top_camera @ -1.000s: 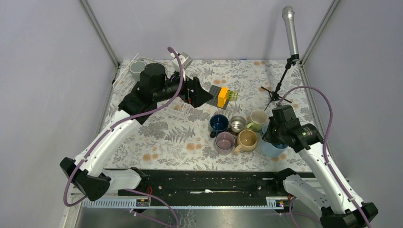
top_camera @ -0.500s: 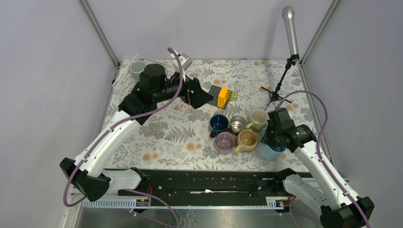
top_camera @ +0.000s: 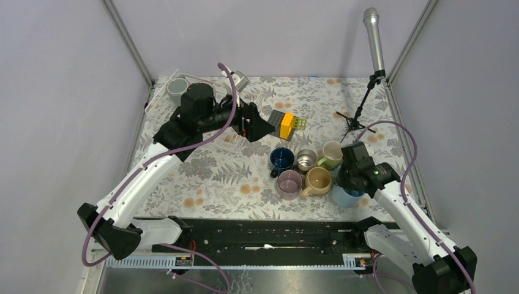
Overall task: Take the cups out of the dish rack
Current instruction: Place the cup at the center of the board, then move the cup to the dish rack.
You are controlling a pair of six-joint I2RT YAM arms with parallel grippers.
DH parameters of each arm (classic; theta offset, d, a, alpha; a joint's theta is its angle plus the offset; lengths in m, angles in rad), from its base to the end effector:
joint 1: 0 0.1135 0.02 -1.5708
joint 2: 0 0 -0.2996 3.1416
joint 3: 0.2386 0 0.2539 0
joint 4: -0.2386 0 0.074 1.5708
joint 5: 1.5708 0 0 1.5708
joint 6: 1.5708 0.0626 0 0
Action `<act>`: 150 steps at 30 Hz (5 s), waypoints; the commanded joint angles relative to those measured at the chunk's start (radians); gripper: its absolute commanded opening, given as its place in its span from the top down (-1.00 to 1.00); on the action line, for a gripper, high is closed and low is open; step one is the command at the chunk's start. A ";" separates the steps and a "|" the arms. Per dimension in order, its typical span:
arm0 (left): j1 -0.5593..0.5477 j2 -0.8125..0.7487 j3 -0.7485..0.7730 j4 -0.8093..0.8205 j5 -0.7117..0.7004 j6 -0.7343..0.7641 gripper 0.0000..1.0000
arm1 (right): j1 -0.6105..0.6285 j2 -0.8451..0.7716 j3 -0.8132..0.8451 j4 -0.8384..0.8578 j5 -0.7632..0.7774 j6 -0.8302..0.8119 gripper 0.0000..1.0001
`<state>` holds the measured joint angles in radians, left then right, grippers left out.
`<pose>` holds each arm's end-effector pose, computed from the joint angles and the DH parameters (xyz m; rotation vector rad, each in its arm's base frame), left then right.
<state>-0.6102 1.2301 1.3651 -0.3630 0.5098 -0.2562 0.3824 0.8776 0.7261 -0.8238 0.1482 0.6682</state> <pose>0.2133 -0.1864 0.4595 0.7074 1.7651 -1.0614 0.1498 0.0503 0.2535 0.4199 2.5110 0.2282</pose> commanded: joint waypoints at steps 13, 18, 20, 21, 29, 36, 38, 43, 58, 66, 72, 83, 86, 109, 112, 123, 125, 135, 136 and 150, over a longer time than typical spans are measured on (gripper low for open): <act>0.000 -0.020 0.011 0.042 0.027 0.026 -0.98 | 0.015 0.014 -0.099 0.170 0.111 0.079 1.00; 0.000 -0.020 0.012 0.042 0.029 0.023 -0.97 | 0.016 0.022 -0.136 0.200 0.100 0.067 1.00; 0.001 -0.019 0.012 0.043 0.030 0.022 -0.97 | 0.016 0.017 -0.152 0.218 0.094 0.066 1.00; 0.000 -0.018 0.012 0.043 0.030 0.022 -0.97 | 0.016 0.014 -0.158 0.225 0.094 0.068 1.00; 0.000 -0.011 0.015 0.044 0.035 0.015 -0.97 | 0.015 0.050 -0.167 0.246 0.091 0.082 1.00; 0.000 -0.012 0.014 0.037 0.034 0.015 -0.98 | 0.016 0.065 -0.138 0.202 0.085 0.111 0.64; 0.000 -0.013 0.014 0.038 0.035 0.016 -0.97 | 0.016 0.060 -0.131 0.188 0.096 0.118 0.54; 0.000 -0.010 0.018 0.037 0.042 0.019 -0.98 | 0.016 0.055 -0.111 0.167 0.090 0.125 0.35; -0.001 -0.002 0.023 0.038 0.050 0.017 -0.97 | 0.016 0.011 -0.002 0.035 0.124 0.131 0.31; -0.002 -0.006 0.015 0.038 0.036 0.010 -0.97 | 0.016 -0.013 0.103 -0.051 0.126 0.107 0.27; -0.001 -0.011 0.000 0.043 -0.029 -0.014 -0.98 | 0.015 0.024 0.195 -0.035 0.081 0.051 -0.08; 0.001 0.022 0.039 -0.061 -0.407 -0.097 -0.98 | 0.027 0.129 0.301 0.112 -0.098 -0.016 -0.99; 0.006 0.046 0.068 -0.106 -0.564 -0.124 -0.97 | 0.033 0.153 0.323 0.145 -0.127 -0.027 -0.99; 0.429 0.579 0.486 -0.238 -0.965 -0.276 -0.97 | 0.087 0.288 0.370 0.279 -0.294 -0.108 -0.99; 0.441 0.683 0.583 -0.246 -0.965 -0.247 -0.97 | 0.087 0.294 0.363 0.287 -0.304 -0.116 -0.99; 0.457 0.999 0.911 -0.203 -0.914 -0.052 -0.97 | 0.087 0.318 0.358 0.287 -0.312 -0.136 -0.99; 0.462 1.040 0.949 -0.202 -0.885 -0.033 -0.98 | 0.087 0.321 0.358 0.286 -0.307 -0.136 -0.99; 0.513 1.129 0.994 -0.144 -0.710 0.026 -0.97 | 0.087 0.343 0.343 0.279 -0.295 -0.137 -0.99; 0.514 1.137 1.001 -0.143 -0.702 0.036 -0.98 | 0.086 0.347 0.344 0.279 -0.294 -0.137 -0.99; 0.533 1.209 1.029 -0.129 -0.605 0.051 -0.97 | 0.087 0.376 0.345 0.281 -0.300 -0.141 -0.99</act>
<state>-0.0841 2.4294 2.3451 -0.5327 -0.1242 -0.2066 0.4591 1.2484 1.0664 -0.5625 -0.1493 0.5426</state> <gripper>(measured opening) 0.987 0.994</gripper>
